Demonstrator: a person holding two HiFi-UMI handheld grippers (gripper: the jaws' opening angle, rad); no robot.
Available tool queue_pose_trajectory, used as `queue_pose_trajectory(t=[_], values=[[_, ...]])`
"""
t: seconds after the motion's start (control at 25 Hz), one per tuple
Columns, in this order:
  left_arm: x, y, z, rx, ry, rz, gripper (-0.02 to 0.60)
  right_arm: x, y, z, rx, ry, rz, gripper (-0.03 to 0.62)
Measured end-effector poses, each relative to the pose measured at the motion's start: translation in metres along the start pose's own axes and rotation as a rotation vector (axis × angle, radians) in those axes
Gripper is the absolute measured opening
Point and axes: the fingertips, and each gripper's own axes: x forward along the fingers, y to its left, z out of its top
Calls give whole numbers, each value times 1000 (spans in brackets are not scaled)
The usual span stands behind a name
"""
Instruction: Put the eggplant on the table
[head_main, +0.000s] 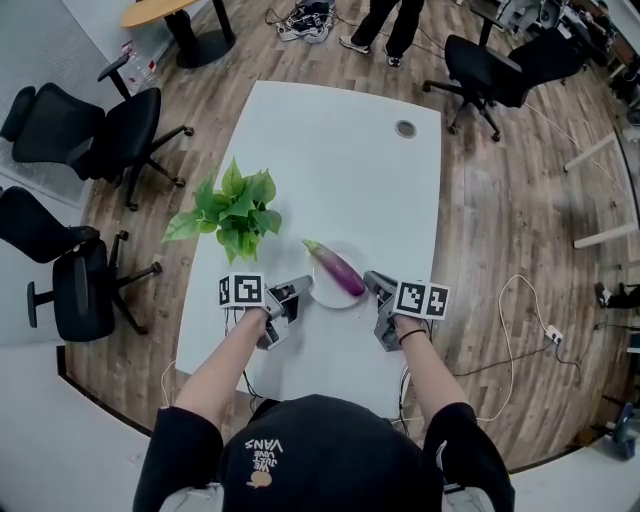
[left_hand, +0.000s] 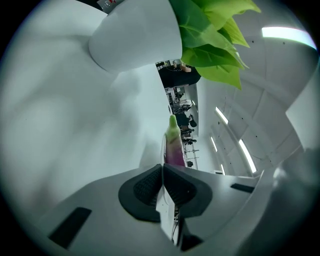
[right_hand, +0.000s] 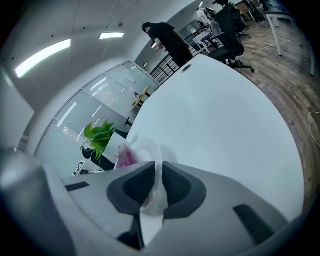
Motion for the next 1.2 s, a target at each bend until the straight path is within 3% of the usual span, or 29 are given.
queue_pose_trajectory(t=[0.4,0.96,1.2], values=[[2,14,-3,-58,57,64,23,6,-4,-6,-4,62,-42,43],[9,22,-5,-78,111,137,28,12,-11,-7,-35,109,-101,43],[10,16,-2,-64,93,149,104,12,-10,-7,-78,114,-120,43]])
